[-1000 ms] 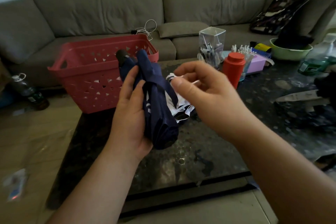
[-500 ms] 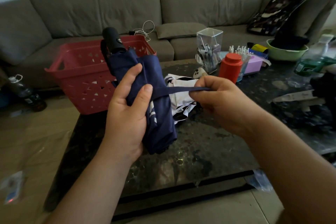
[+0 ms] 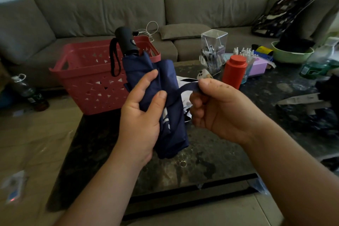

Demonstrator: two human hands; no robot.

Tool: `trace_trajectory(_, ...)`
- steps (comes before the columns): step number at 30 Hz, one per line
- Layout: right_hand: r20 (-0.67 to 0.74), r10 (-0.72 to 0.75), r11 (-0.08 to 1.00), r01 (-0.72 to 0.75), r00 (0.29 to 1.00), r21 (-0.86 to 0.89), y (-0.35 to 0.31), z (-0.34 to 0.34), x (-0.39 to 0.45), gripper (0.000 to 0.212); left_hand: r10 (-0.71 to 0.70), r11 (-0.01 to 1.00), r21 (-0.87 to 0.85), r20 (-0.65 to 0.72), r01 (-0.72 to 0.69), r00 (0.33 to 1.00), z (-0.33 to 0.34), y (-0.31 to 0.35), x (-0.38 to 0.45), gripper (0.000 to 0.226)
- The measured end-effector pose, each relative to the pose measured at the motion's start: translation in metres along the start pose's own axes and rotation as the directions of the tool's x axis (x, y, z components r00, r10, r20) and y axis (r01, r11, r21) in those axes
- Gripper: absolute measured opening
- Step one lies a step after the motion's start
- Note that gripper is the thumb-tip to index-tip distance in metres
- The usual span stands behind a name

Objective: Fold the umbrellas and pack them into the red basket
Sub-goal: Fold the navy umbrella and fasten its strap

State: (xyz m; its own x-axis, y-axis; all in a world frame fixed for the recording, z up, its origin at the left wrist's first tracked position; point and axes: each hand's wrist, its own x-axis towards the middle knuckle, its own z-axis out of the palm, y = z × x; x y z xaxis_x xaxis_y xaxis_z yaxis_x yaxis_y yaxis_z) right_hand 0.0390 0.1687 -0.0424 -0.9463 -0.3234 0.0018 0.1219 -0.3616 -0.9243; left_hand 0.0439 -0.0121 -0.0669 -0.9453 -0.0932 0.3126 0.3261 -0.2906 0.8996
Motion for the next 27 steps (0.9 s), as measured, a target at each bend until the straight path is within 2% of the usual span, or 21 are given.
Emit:
trace_trajectory(4,-0.161,-0.026,0.997,0.015,0.987,-0.072,0.002,-0.005,0.001,0.021,-0.041,0.997,-0.066,-0.002,0.04,0.999,-0.004,0.005,0.005,0.041)
trace_trajectory(6,-0.226,-0.034,0.993,0.008,0.973,-0.117,0.007,-0.006,0.004,0.033,-0.055,0.989,-0.138,0.045,0.061,0.997,-0.002,0.011,0.005,0.039)
trace_trajectory(11,-0.223,-0.03,0.983,-0.011,0.974,-0.182,0.021,0.003,0.01,0.045,-0.087,0.953,-0.267,0.218,0.145,0.972,0.002,0.017,-0.003,0.058)
trace_trajectory(15,-0.229,0.003,0.976,-0.053,0.973,-0.211,0.028,0.014,0.012,0.044,-0.084,0.939,-0.313,0.191,0.142,0.978,0.004,0.02,-0.001,0.068)
trace_trajectory(20,-0.21,0.066,0.986,-0.096,0.975,-0.137,0.039,0.025,0.013,0.025,-0.075,0.953,-0.275,0.183,0.125,0.98,0.004,0.024,-0.002,0.072)
trace_trajectory(22,-0.196,0.078,0.995,-0.088,0.977,-0.042,0.048,0.031,0.013,0.032,-0.059,0.965,-0.242,0.18,0.102,0.982,0.005,0.024,-0.002,0.069)
trace_trajectory(25,-0.167,0.087,0.99,-0.066,0.982,0.127,0.05,0.046,0.007,0.029,-0.044,0.976,-0.202,0.18,0.081,0.983,0.005,0.021,-0.003,0.069)
trace_trajectory(27,-0.151,0.082,0.983,-0.055,0.985,0.173,0.047,0.053,0.003,0.029,-0.043,0.978,-0.191,0.187,0.079,0.981,0.005,0.021,-0.004,0.068)
